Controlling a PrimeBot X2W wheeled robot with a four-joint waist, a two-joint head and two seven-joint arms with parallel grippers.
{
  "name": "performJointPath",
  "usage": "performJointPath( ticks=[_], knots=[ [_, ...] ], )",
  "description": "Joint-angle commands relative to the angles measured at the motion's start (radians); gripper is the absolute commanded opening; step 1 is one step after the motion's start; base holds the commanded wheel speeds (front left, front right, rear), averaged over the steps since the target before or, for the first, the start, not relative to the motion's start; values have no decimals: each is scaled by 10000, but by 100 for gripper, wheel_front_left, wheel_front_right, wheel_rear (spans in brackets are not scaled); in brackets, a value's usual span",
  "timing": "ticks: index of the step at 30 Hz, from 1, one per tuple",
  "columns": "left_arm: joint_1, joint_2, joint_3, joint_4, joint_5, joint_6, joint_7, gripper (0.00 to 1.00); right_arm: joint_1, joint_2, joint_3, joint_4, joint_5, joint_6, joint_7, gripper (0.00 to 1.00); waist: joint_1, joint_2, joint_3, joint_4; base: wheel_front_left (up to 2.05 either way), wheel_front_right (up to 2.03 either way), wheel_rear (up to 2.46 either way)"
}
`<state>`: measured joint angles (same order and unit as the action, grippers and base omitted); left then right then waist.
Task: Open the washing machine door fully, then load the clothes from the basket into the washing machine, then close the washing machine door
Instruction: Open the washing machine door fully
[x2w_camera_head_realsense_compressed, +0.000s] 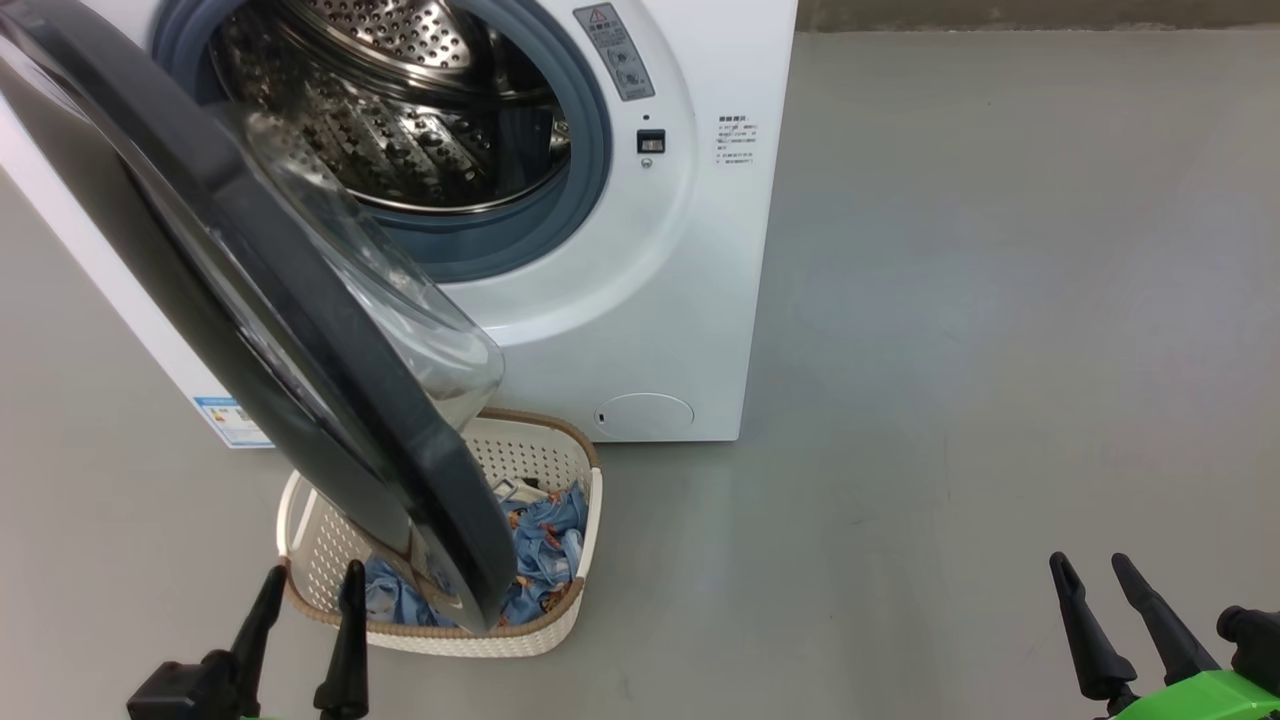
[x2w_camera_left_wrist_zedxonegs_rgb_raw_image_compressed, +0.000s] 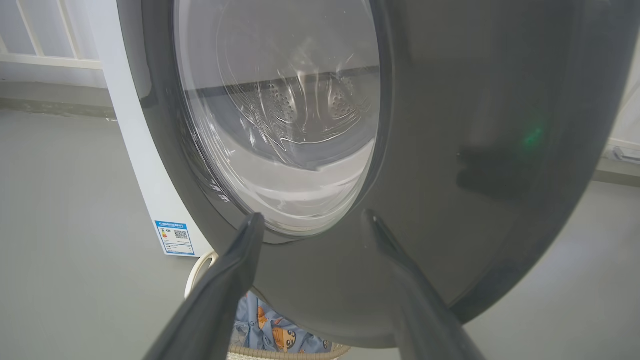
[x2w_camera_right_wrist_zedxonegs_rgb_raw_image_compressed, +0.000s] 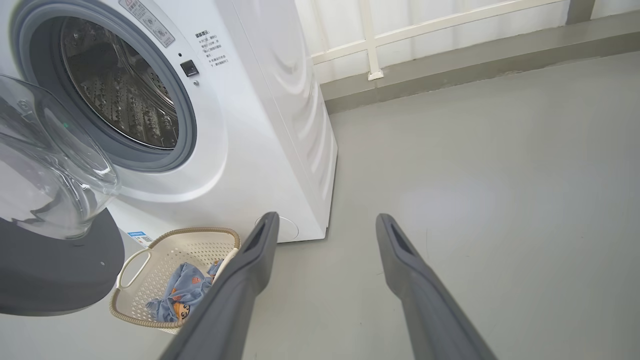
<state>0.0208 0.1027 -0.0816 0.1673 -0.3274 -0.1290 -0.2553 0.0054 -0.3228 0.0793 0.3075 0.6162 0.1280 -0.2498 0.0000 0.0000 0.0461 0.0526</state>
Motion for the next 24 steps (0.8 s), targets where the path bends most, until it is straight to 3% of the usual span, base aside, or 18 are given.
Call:
performJointPath(
  ticks=[1, 9, 10, 11, 12, 19, 24],
  knots=[
    [-245, 108, 385, -231, 117, -17, -65, 100, 99, -196, 110, -194, -157, 27, -119, 100, 0, 0, 3, 4, 0, 0, 0],
    [-284, 89, 526, -272, 219, -17, -65, 100, 193, -65, -49, -257, -223, 27, -120, 100, 0, 0, -5, 35, 0, 0, 0],
    [-301, 65, 574, -301, 194, -17, -65, 86, 202, -55, -54, -269, -231, 27, -120, 100, 0, 0, -10, 42, 0, 0, 0],
    [-323, 30, 634, -348, 141, -17, -65, 39, 215, -46, -57, -278, -237, 27, -120, 100, 0, 0, -21, 54, 0, 0, 0],
    [-385, -7, 762, -523, 103, -17, -65, 0, 240, -27, -80, -300, -246, 27, -120, 100, 0, 0, -42, 78, 0, 0, 0],
    [-871, -270, 1781, -2572, 148, -17, -65, 0, 303, -17, -179, -414, -256, 27, -120, 100, 0, 0, -88, 166, 0, 0, 0],
    [-991, -419, 1373, -4468, 245, -17, -65, 0, 373, -21, -205, -513, -284, 27, -120, 100, 0, 0, -112, 161, 0, 0, 0]
  ],
)
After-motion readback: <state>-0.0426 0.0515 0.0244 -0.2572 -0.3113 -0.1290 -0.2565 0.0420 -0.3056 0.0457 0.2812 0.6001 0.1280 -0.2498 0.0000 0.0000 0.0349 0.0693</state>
